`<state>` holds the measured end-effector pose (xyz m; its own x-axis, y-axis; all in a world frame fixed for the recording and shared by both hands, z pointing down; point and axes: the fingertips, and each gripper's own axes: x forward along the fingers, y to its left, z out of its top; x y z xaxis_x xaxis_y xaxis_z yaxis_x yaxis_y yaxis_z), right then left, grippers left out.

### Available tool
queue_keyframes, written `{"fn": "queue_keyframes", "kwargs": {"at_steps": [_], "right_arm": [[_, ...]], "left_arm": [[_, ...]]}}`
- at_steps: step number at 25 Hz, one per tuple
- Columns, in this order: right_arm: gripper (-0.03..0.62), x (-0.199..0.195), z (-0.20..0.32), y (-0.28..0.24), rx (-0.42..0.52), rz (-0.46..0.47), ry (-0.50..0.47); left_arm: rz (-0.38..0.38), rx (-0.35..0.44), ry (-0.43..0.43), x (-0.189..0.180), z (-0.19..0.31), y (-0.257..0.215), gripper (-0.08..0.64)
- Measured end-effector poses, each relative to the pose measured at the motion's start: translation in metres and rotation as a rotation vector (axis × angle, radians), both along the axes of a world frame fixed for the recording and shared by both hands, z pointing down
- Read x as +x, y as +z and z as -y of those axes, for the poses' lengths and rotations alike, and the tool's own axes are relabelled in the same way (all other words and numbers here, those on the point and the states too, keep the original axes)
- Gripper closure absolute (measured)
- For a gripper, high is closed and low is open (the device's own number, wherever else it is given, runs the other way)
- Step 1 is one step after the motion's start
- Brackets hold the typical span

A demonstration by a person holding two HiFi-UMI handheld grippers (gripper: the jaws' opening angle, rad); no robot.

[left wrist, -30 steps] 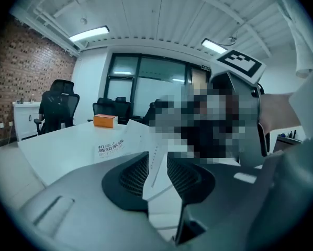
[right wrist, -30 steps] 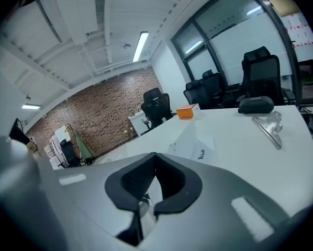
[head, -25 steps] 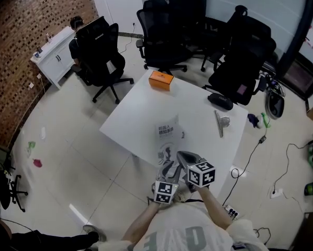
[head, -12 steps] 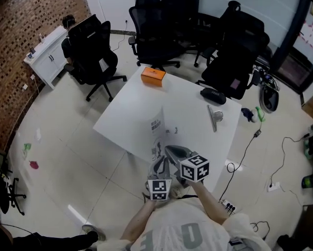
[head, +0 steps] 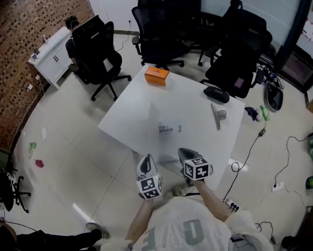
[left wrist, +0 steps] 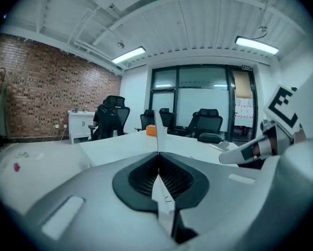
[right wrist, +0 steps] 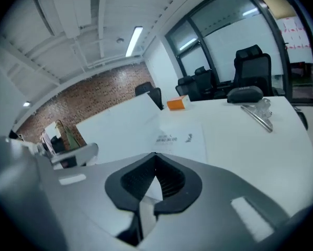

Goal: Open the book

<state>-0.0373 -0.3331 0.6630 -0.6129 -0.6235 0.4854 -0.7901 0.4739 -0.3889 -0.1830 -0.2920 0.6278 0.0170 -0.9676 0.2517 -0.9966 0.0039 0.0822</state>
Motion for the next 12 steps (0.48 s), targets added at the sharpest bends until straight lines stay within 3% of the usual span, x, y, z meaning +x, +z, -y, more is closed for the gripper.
{"fn": "queue_keyframes", "kwargs": {"at_steps": [4, 12], "right_arm": [[0.588, 0.010, -0.002, 0.036, -0.056, -0.120, 0.005], [0.589, 0.020, -0.007, 0.066, -0.130, -0.205, -0.001]], "left_arm": [[-0.010, -0.037, -0.086, -0.026, -0.010, 0.014, 0.529], [-0.058, -0.145, -0.172, -0.059, -0.022, 0.052, 0.506]]}}
